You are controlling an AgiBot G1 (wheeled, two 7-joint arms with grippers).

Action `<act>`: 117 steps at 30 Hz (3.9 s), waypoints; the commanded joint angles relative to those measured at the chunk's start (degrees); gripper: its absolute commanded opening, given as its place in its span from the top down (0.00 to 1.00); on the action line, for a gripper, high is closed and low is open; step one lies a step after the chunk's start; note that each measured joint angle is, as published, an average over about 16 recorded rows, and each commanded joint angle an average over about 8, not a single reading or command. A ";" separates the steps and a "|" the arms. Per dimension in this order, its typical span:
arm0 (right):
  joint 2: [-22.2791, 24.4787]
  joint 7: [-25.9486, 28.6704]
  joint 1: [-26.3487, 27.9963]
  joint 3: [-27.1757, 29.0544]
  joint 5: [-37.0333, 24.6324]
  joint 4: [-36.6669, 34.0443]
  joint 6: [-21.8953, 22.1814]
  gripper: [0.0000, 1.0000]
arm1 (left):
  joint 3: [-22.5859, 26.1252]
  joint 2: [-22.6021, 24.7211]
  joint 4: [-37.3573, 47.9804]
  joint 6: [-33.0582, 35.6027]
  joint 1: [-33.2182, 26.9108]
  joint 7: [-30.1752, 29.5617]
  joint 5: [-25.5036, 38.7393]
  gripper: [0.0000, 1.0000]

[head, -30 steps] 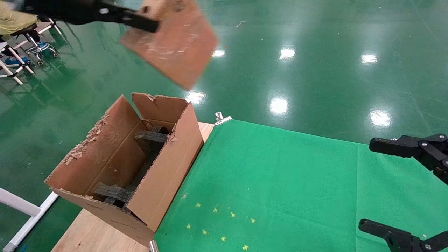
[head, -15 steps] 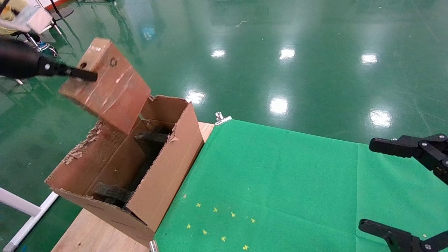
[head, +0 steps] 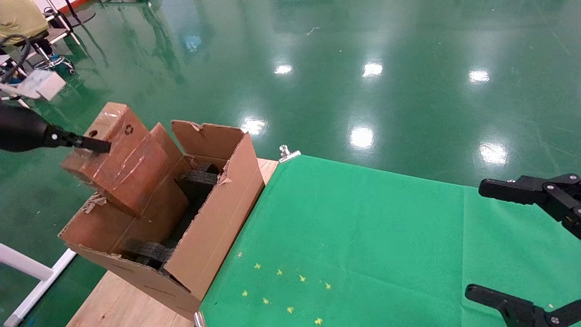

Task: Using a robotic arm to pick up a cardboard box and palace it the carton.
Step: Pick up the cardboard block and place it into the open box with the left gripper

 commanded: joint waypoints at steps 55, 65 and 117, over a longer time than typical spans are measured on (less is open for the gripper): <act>0.02 -0.03 0.01 -0.05 0.04 0.00 0.02 0.00 | 3.31 5.18 8.37 -3.75 5.59 -0.75 4.72 1.00; 0.03 -0.03 0.02 -0.06 0.04 0.00 0.03 0.00 | 2.98 5.22 8.30 -6.86 8.31 0.11 4.25 1.00; 0.04 -0.06 0.03 -0.11 0.08 0.00 0.05 0.00 | -4.64 9.08 8.51 -27.96 30.53 1.80 -6.62 1.00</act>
